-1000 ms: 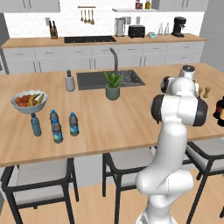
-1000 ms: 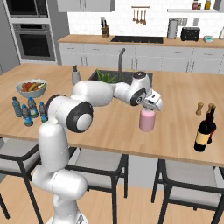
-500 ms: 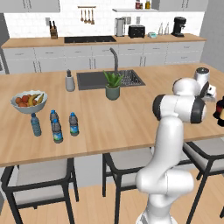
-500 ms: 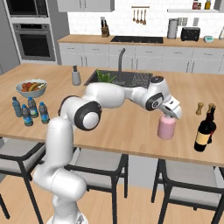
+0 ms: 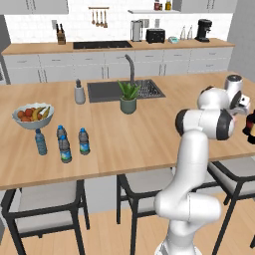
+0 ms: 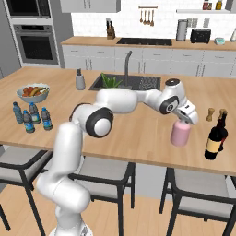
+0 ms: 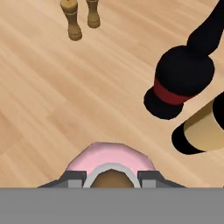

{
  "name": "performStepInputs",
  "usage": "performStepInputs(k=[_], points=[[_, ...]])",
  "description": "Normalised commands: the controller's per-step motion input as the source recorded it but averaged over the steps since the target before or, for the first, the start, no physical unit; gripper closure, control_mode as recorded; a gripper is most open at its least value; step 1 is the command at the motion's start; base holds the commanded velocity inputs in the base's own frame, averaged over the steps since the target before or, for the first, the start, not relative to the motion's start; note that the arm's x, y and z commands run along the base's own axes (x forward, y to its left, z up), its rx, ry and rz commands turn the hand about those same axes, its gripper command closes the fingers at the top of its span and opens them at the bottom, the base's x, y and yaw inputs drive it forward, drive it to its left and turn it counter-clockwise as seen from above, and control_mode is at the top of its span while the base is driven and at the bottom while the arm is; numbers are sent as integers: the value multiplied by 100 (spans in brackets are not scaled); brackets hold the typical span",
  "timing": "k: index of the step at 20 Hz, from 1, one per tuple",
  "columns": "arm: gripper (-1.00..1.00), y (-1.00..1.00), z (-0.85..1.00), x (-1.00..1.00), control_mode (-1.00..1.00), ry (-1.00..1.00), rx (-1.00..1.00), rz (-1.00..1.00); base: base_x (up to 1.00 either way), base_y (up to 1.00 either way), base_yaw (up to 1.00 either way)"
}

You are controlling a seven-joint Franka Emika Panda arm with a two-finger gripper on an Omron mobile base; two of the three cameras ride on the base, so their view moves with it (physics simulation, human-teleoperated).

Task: Move the plastic bottles in the middle to the plastics group, and the glass bottles in the middle to the glass group.

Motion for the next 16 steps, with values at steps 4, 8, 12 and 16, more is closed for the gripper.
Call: performStepInputs(k=[4, 8, 12, 16], points=[[100, -48, 0, -6, -100, 0, 0, -7, 0, 0, 0], [100, -39, 0, -22, -100, 0, 0, -6, 0, 0, 0], [100, -8, 0, -4, -100, 0, 0, -2, 0, 0, 0], [100, 0, 0, -6, -100, 0, 0, 0, 0, 0, 0]])
